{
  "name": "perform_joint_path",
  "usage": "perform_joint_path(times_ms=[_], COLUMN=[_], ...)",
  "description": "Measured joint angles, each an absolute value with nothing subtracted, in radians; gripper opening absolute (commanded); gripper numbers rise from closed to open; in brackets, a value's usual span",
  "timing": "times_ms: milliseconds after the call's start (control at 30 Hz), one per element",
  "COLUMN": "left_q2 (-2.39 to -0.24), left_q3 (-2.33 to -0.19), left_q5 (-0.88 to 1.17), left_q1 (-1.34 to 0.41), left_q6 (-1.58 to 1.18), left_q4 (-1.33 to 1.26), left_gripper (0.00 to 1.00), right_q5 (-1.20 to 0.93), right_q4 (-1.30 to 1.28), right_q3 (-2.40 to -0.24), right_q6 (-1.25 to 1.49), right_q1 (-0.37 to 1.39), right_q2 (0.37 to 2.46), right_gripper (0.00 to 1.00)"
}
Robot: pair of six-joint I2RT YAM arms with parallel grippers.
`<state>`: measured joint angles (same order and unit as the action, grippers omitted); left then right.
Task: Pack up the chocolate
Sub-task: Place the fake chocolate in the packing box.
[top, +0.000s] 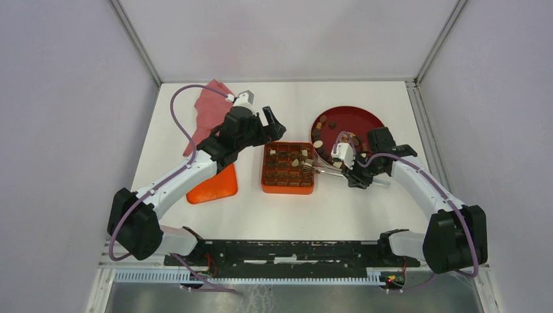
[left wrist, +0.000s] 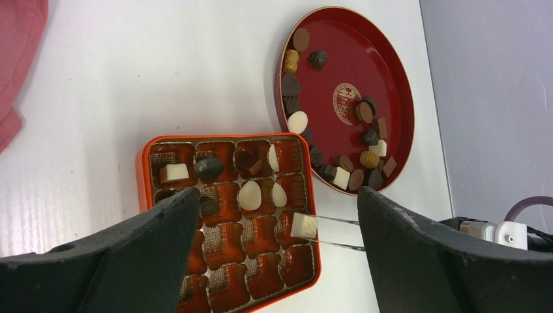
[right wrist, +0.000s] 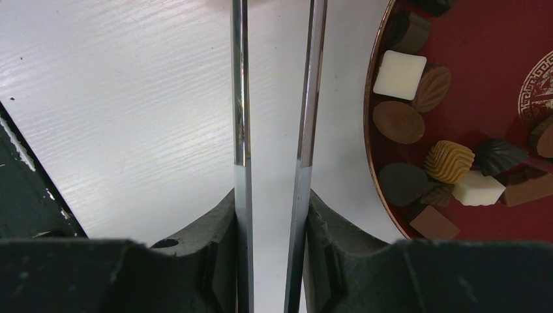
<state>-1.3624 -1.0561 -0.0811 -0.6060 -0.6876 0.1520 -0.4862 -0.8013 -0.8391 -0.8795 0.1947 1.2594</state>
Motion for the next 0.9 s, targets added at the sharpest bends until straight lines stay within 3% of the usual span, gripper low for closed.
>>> perform_joint_path(times_ms=[533, 900], left_q2=[-1.362, -1.362], left_q3=[-1.056, -1.056], left_q5=[-0.081, -0.081], left_q1=[-0.606, -0.606], left_q6=[-0.688, -0.688], left_q4=[0.152, 0.152], left_gripper=[0.95, 0.95], right_q5=[-0.484, -0.500], right_q4=[-0.802, -0.810], right_q3=[-0.839, -0.843], right_q6=[-0.881, -0.870], right_q1=[0.206, 0.206], right_q2=[1.259, 1.259], right_gripper=[0.43, 0.42])
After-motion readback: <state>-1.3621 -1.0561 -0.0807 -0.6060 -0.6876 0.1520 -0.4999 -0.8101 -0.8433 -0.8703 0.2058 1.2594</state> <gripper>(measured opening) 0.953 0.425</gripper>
